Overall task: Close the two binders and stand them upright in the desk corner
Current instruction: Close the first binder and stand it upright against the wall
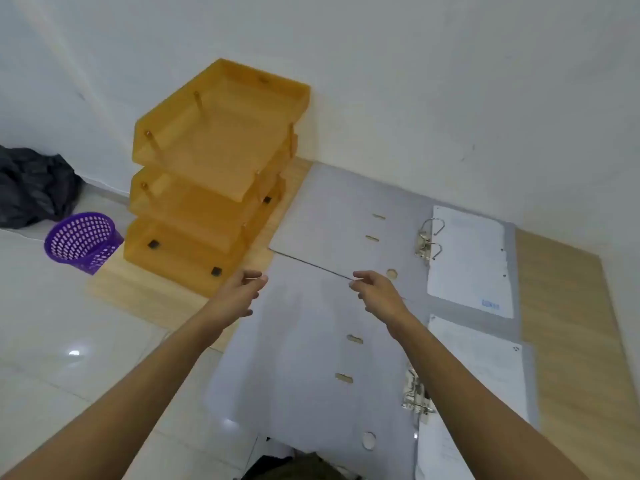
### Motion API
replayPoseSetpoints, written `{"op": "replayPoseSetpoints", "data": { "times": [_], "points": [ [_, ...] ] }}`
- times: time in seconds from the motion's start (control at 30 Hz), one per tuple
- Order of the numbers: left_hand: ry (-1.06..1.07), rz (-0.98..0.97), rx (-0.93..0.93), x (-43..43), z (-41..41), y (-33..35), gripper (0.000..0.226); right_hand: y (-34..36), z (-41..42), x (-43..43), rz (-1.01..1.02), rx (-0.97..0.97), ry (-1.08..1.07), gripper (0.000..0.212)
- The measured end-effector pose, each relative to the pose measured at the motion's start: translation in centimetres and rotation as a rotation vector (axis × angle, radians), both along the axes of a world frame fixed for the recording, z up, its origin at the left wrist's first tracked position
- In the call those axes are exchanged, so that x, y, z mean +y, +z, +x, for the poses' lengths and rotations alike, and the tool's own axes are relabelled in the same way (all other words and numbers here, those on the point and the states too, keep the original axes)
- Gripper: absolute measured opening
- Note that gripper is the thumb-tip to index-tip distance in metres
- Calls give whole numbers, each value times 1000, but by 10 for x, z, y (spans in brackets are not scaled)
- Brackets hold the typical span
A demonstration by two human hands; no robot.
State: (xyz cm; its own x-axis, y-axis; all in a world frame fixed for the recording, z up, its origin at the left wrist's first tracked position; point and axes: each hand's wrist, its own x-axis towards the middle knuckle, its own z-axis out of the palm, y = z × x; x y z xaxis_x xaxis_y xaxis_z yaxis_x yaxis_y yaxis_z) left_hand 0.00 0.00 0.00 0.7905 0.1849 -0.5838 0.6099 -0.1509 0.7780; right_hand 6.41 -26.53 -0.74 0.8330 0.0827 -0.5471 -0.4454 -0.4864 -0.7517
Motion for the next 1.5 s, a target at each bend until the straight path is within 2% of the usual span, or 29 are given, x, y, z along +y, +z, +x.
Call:
{"op": "replayPoseSetpoints", "data": {
  "times": [0.1, 0.23, 0.33, 0.53, 0.73, 0.8, 0.9, 1.0, 1.1, 1.2, 1.3, 1.37, 1.5],
  "points": [
    [-7, 29, 74, 13, 5, -19, 39, -20, -2, 26, -87, 27, 58, 48],
    [-23, 125, 182, 16, 1, -57, 60, -60, -21, 46, -309, -79, 327, 60],
    [-47, 237, 206, 16, -3, -77, 64, -82, -34, 54, -418, -37, 458, 66],
    [-89, 345, 174, 7, -9, -98, 61, -99, -43, 65, -483, 2, 479, 71],
    [-84, 437, 228, -2, -8, -99, 70, -95, -50, 69, -447, 61, 471, 73],
    [-54, 379, 247, 3, -3, -97, 65, -87, -46, 69, -394, 100, 448, 71],
    [-31, 147, 183, 17, 2, -85, 53, -67, -35, 64, -282, 105, 362, 61],
    [-90, -20, 74, 20, 4, -58, 45, -41, -32, 58, -184, -20, 222, 45],
    [-157, -131, -41, -2, 6, -24, 39, -19, -41, 55, -117, -154, 165, 39],
    [-154, -253, -92, -32, 9, 3, 51, -3, -50, 50, -65, -260, 125, 41],
    [-157, -447, -56, -62, 11, 26, 64, 15, -61, 37, 7, -338, 104, 47],
    [-219, -552, -80, -85, 10, 35, 68, 27, -68, 26, 47, -389, 82, 51],
    [-284, -566, -148, -139, 1, 44, 74, 54, -80, -3, 140, -429, -1, 55]
  ]
}}
